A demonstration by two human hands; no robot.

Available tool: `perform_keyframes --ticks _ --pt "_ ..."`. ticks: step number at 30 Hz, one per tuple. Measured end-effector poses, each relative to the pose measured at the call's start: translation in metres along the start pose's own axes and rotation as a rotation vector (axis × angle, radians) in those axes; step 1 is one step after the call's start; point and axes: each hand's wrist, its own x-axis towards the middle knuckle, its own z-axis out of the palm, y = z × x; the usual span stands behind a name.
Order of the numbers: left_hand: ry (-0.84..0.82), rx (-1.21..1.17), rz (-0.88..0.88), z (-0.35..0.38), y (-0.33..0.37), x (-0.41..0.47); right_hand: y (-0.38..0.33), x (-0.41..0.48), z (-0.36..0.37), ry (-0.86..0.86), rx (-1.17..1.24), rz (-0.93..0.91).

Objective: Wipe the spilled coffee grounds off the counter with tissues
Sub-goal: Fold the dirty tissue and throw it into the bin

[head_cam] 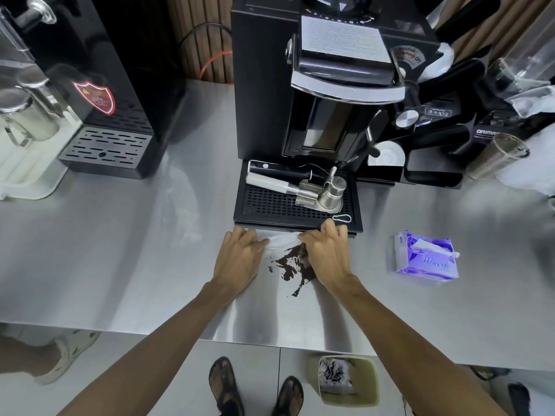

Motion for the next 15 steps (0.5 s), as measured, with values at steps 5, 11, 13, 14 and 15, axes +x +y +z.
perform_keyframes --ticks 5,11,13,14,15 --pt "-0.039 -0.012 0.081 -0.003 0.006 -0.005 0.008 -0.014 -0.015 0.063 0.009 -0.005" --pt "-0.018 -0.011 0.061 -0.002 0.004 0.002 0.01 -0.018 -0.002 0.11 0.135 -0.01" --pt "-0.029 -0.009 0.037 -0.003 0.005 0.007 0.014 -0.01 -0.003 0.1 0.035 -0.05" --pt "-0.032 0.001 0.031 -0.003 0.005 0.01 0.015 -0.008 -0.004 0.089 0.007 -0.069" --pt "-0.03 0.012 0.028 -0.003 0.006 0.012 0.016 -0.006 -0.005 0.091 -0.017 -0.078"
